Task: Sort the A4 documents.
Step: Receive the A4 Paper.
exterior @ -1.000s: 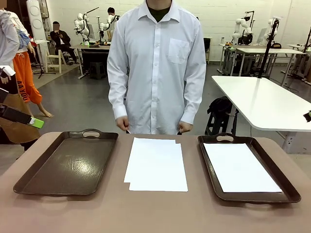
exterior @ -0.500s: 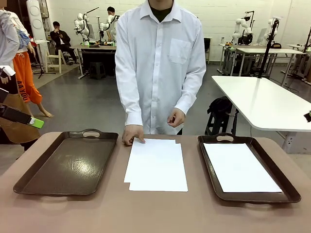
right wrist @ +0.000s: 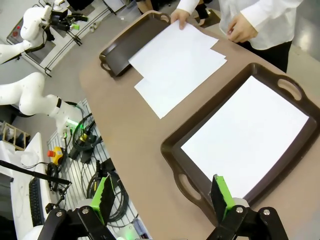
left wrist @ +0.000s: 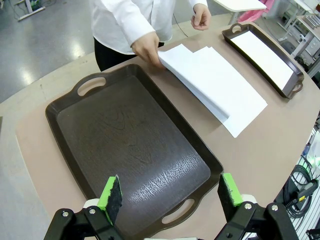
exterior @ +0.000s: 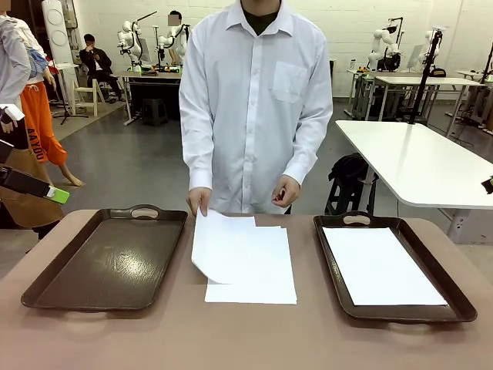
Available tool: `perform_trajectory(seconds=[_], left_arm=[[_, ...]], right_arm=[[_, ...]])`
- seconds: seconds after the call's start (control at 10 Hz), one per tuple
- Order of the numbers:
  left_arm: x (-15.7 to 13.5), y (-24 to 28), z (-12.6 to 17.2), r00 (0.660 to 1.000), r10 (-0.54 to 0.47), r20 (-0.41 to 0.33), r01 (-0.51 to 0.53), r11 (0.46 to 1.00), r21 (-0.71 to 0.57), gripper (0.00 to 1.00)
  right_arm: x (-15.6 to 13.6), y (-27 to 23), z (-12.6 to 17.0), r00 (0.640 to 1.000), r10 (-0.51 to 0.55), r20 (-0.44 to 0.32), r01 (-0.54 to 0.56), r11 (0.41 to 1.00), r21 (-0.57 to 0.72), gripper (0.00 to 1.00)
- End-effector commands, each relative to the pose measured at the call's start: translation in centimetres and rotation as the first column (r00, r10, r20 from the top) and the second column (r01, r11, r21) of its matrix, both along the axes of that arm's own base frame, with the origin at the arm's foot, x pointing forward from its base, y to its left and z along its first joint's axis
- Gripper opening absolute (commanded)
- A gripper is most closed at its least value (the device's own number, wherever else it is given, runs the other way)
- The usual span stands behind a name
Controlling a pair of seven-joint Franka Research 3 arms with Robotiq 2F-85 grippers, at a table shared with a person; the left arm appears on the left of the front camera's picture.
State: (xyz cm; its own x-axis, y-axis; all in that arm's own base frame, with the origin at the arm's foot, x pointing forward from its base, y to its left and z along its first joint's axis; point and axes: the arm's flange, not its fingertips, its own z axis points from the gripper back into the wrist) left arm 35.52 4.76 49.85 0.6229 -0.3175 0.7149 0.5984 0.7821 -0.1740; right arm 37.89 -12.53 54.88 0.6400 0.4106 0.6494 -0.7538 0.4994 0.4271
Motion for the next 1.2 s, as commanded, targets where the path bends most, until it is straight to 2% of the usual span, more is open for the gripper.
perform_trajectory(seconds=[0.0,1.1], left_arm=[[0.06,0.15,-0.23,1.0,-0.019,0.009,0.019,1.0,-0.012,1.0],[0.06,0.15,-0.23,1.0,-0.019,0.009,0.019,1.0,-0.012,1.0]], right_arm=[[-0.04,-0.11,-0.12,1.0,0.017,0.005,-0.017,1.0,-0.003,1.0],[-0.04,-0.11,-0.12,1.0,0.017,0.005,-0.017,1.0,-0.003,1.0]])
